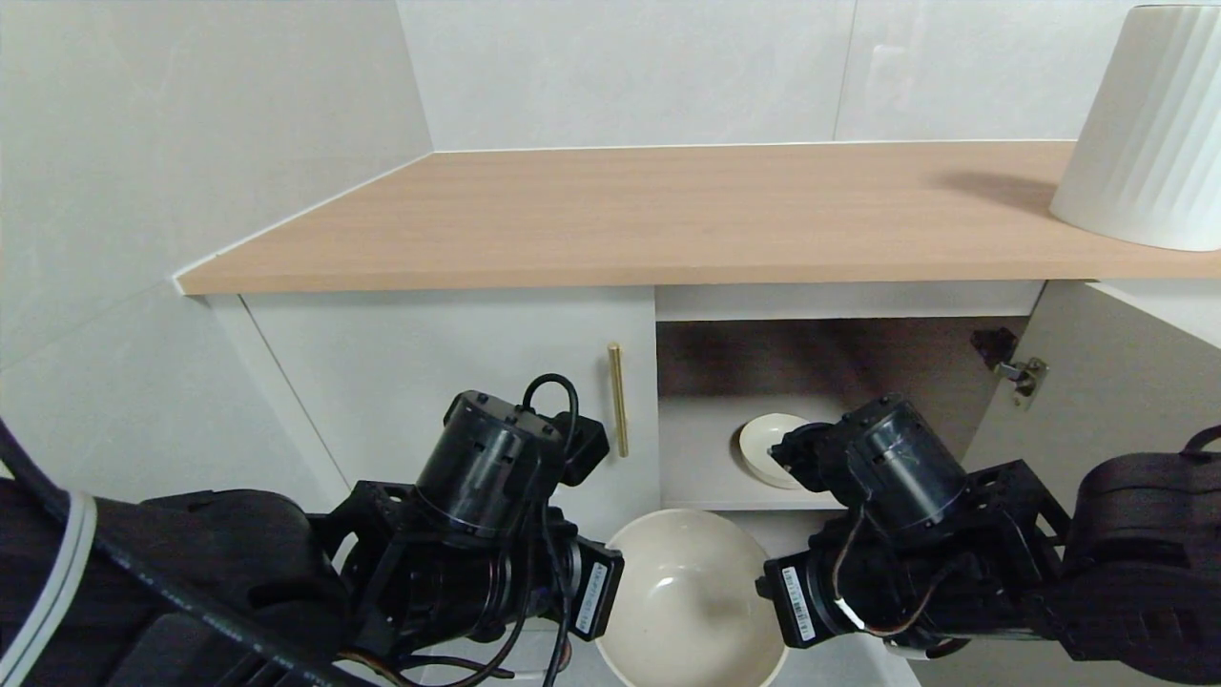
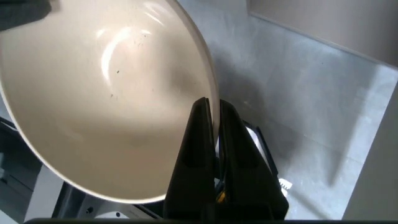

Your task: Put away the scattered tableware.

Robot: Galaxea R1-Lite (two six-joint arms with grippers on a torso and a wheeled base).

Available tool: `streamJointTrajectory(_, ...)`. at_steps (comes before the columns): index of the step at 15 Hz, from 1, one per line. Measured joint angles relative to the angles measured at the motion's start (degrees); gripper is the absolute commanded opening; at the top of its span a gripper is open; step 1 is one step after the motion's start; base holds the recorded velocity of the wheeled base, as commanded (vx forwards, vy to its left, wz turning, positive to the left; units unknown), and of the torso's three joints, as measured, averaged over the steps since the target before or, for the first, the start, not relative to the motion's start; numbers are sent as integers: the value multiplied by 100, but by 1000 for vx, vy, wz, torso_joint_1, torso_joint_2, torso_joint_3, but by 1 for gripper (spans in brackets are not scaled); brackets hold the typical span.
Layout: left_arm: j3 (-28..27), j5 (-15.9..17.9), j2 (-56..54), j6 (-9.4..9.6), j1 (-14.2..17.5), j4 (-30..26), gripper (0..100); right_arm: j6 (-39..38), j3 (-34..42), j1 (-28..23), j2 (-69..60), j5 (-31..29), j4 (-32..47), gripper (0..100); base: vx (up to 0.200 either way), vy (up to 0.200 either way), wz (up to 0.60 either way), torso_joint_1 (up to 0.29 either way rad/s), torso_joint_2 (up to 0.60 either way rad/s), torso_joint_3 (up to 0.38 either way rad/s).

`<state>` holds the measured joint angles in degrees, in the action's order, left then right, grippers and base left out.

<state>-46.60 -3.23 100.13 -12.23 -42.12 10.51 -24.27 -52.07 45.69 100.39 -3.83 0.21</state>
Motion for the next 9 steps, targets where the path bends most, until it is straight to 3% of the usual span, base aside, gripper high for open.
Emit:
streamJointTrajectory(7,-11,-38,-11,-9,4,-9,100,7,15,34,51,-16,33,0,0,0,0,0,0,0)
streamJointTrajectory(9,-9,-40,-20,-30,4,224,100,5,15,37,107,-18,23,0,0,0,0,0,0,0)
